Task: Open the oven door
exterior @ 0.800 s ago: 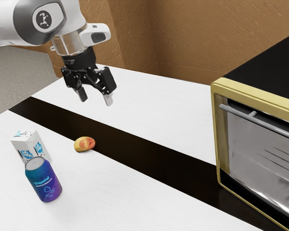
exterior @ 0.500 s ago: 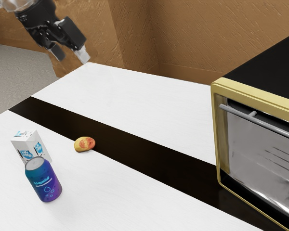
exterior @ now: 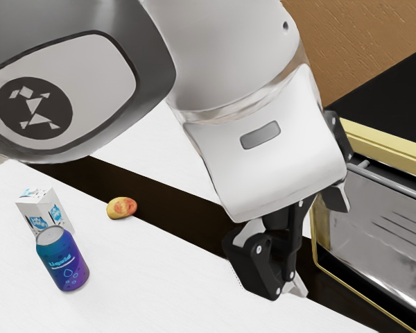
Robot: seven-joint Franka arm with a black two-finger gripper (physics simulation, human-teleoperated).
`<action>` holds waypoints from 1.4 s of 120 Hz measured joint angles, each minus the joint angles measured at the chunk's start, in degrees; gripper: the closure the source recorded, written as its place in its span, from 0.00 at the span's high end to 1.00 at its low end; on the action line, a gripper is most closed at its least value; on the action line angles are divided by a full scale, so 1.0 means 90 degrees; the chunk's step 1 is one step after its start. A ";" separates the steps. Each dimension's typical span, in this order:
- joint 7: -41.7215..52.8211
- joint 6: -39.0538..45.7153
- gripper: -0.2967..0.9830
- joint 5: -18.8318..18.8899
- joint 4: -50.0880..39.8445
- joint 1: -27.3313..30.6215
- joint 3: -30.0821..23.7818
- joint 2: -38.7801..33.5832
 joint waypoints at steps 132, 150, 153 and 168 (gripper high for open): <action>0.2424 0.0169 0.77 0.0991 0.2348 -0.0490 0.0004 0.2923; 0.2526 0.0174 0.78 0.1055 0.2405 -0.0552 -0.0001 0.3042; 0.2541 0.0176 0.78 0.1060 0.2407 -0.0554 -0.0002 0.3061; 0.2605 0.0183 0.76 0.1104 0.2345 -0.0577 0.0006 0.3064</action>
